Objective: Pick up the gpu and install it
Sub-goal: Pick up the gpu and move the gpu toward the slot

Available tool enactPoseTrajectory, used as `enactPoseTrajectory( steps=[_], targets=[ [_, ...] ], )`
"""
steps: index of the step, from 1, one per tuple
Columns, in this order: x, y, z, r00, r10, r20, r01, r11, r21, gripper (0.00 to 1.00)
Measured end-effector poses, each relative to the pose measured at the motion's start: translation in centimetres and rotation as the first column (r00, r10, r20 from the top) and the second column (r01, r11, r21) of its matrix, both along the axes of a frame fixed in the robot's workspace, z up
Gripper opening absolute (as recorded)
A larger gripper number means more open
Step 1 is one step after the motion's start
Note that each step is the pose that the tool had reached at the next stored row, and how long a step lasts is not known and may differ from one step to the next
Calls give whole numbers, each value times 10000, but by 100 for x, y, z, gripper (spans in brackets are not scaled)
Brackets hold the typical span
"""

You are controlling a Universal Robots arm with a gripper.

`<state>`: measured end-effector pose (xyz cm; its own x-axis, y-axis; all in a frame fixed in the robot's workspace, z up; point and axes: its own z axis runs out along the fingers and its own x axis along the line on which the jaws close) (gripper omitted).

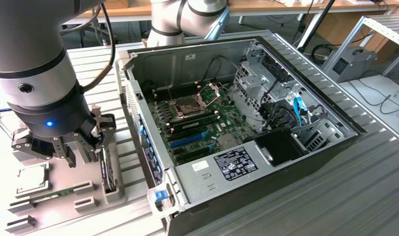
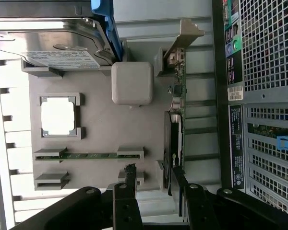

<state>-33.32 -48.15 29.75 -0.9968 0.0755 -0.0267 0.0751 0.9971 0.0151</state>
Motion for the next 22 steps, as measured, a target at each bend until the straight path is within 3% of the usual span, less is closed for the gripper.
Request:
enactPoseTrajectory(
  steps=[22],
  targets=[
    [-23,0,-125,10000,0,1,0,10000,-12,42]
  ],
)
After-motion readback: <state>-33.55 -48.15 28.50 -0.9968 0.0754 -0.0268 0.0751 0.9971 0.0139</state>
